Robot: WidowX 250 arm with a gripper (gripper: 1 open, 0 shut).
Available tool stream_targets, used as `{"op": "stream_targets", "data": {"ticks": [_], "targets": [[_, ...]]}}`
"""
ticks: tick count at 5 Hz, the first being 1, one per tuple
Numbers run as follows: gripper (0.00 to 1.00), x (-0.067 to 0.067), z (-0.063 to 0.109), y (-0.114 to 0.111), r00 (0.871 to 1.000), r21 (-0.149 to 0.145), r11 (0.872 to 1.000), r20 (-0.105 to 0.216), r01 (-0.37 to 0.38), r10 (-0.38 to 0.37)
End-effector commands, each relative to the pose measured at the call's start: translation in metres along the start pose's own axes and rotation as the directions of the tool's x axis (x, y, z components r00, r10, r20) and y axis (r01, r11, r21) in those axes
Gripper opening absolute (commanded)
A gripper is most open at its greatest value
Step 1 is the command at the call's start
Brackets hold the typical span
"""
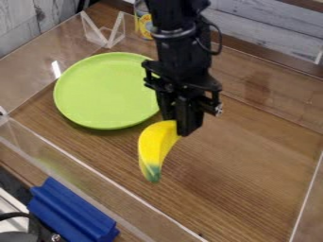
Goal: Remove the banana from inside the green plate and put it on the table
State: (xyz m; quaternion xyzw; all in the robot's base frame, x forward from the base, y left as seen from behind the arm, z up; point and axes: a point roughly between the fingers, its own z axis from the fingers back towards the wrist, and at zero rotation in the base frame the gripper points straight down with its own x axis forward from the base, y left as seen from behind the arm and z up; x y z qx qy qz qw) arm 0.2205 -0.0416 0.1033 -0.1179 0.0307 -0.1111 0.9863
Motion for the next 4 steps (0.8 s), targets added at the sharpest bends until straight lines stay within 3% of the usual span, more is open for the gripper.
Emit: {"op": "stream_targets", "data": {"ticks": [1, 2, 3, 4], "targets": [[0.00, 0.0051, -0.0006, -0.0023, 0.999, 0.004, 1.000, 0.032, 0.018, -0.018], [0.00, 0.0060, -0.0061, -0.0008, 0.999, 0.005, 1.000, 0.032, 0.020, -0.020], [1.00, 0.0080, -0.0061, 0.0003, 0.999, -0.003, 1.000, 0.040, 0.017, -0.016], [0.00, 0.0084, -0.0028, 0.0028, 0.999, -0.002, 1.000, 0.044, 0.015, -0.015]]}}
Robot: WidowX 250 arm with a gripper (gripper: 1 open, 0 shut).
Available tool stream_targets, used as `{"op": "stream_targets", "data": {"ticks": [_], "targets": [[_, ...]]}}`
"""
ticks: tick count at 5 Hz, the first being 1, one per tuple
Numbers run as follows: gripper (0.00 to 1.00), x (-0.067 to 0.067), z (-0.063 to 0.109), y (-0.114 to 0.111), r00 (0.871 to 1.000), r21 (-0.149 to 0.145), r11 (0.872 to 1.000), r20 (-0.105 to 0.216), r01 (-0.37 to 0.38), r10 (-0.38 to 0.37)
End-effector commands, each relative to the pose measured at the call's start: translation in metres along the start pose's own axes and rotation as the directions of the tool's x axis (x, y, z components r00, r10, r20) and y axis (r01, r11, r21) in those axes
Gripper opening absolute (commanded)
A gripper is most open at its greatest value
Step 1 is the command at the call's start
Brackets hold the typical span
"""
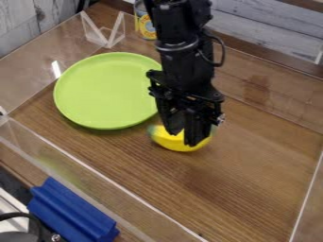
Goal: Remove the banana from inside the green plate and put it on the table
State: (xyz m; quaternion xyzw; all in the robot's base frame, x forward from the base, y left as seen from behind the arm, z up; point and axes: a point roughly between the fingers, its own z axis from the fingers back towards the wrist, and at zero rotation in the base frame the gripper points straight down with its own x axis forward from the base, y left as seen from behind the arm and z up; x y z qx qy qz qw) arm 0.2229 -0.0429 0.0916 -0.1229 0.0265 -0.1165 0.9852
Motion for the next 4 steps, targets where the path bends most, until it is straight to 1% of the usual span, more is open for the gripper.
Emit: {"op": "stream_targets", "data": {"ticks": [1, 4], "targets": [[0.00, 0.002, 0.009, 0.000, 0.999, 0.000, 1.000, 0.034, -0.008, 0.008], [0.00, -0.009, 0.007, 0.001, 1.000, -0.012, 1.000, 0.015, -0.012, 0.012]]}}
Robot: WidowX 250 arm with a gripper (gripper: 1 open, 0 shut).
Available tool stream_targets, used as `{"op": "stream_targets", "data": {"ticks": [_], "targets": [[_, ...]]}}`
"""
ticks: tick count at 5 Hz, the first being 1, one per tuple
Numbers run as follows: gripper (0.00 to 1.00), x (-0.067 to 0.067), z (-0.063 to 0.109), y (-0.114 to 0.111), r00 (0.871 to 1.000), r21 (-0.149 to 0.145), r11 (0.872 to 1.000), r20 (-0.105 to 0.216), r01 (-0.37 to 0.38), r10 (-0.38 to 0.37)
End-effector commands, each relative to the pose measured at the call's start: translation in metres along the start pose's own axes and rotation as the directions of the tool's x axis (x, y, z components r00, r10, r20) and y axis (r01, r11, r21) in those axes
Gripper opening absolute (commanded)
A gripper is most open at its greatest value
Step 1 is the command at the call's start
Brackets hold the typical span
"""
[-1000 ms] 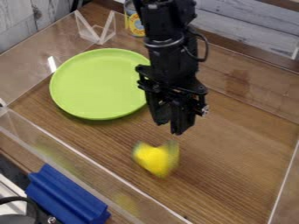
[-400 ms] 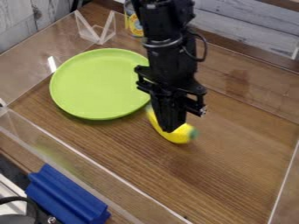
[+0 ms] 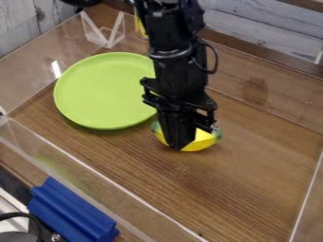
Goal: Remove the banana from inside the green plate and put it on the table
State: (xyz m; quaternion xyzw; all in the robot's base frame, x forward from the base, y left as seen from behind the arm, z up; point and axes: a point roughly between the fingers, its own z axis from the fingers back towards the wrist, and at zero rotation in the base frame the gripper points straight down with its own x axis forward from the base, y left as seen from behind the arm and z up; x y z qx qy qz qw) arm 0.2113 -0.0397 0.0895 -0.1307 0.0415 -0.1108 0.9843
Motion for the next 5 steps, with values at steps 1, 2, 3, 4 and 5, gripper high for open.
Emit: {"op": "stream_targets", "data": {"ticks": [1, 2, 3, 4, 5], "targets": [[0.00, -0.0012, 0.0084, -0.0002, 0.999, 0.008, 1.000, 0.036, 0.005, -0.005], [0.00, -0.0043, 0.0074, -0.0001, 0.999, 0.006, 1.000, 0.033, 0.005, -0.005], [0.00, -0.0071, 0.0065, 0.0004, 1.000, 0.005, 1.000, 0.030, 0.004, -0.004], [0.00, -0.0091, 0.0055, 0.0015, 1.000, 0.002, 1.000, 0.028, -0.001, 0.001], [0.00, -0.0106, 0.0044, 0.0024, 1.000, -0.002, 1.000, 0.025, -0.008, 0.008]]}}
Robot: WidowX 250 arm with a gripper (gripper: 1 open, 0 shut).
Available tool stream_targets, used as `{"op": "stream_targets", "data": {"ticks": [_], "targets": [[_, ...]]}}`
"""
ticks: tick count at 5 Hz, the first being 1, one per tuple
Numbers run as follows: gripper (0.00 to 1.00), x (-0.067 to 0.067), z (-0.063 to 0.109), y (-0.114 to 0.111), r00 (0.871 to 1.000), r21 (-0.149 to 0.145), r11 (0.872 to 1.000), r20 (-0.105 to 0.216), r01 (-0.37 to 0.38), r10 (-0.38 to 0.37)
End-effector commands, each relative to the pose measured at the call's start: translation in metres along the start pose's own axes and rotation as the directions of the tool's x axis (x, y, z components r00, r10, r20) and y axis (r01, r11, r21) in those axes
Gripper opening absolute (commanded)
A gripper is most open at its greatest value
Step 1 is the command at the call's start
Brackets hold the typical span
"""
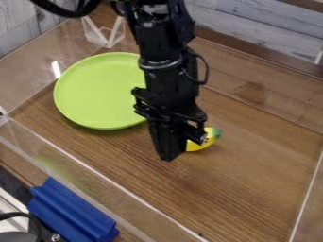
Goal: Remove the banana from inside the green plate and put it on the table
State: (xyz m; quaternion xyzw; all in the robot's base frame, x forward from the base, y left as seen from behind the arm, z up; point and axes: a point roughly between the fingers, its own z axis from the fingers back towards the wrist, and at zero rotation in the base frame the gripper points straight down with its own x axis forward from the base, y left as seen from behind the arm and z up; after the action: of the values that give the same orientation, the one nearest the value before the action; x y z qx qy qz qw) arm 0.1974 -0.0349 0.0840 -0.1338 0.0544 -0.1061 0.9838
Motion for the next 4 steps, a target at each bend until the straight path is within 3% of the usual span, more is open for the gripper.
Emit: {"op": "stream_targets", "data": {"ticks": [1, 4], "targets": [[0.00, 0.0013, 0.0089, 0.0002, 0.999, 0.003, 1.000, 0.046, -0.005, 0.005], [0.00, -0.0022, 0.0047, 0.0028, 0.999, -0.009, 0.999, 0.036, -0.033, 0.034]]}}
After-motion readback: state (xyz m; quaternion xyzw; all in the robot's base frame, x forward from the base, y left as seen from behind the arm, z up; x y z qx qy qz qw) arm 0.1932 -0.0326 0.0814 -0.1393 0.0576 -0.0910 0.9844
